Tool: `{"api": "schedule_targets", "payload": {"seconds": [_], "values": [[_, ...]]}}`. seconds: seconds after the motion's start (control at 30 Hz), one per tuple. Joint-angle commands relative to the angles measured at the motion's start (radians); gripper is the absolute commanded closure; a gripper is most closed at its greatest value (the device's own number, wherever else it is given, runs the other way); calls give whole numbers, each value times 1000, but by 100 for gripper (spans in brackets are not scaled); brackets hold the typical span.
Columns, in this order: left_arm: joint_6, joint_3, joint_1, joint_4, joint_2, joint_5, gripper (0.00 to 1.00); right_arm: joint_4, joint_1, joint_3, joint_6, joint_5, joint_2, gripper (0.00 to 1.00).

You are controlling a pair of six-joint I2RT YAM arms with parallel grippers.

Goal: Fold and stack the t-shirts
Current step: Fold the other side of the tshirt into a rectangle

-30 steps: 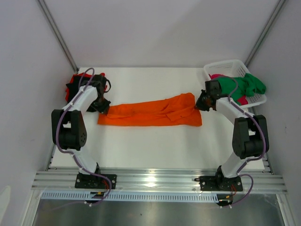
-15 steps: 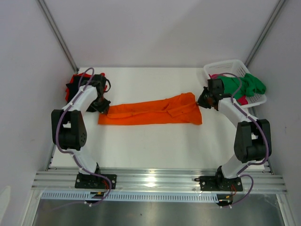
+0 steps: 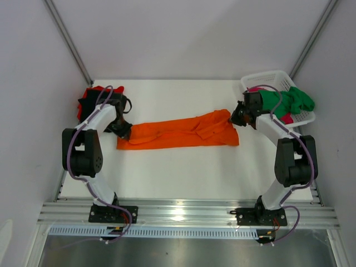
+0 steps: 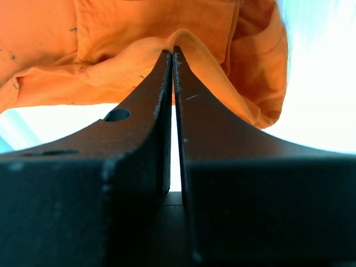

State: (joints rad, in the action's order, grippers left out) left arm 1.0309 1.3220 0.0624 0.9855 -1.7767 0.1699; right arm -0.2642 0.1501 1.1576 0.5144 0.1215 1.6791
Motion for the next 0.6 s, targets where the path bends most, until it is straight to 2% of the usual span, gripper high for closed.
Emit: {"api": "schedule_targets", "payload": {"seconds": [0.0,0.4,0.57], "values": [[8,2,-1,-18,8,-17,99,46,-6,65,-13,17,34,100],[-8,-3,-1,-19,2,-17,99,11,-6,185,-56,-68,117,100],[-12,6,-1,-16,2,-15,99,14,-6,203,-42,-59,139,100]]}}
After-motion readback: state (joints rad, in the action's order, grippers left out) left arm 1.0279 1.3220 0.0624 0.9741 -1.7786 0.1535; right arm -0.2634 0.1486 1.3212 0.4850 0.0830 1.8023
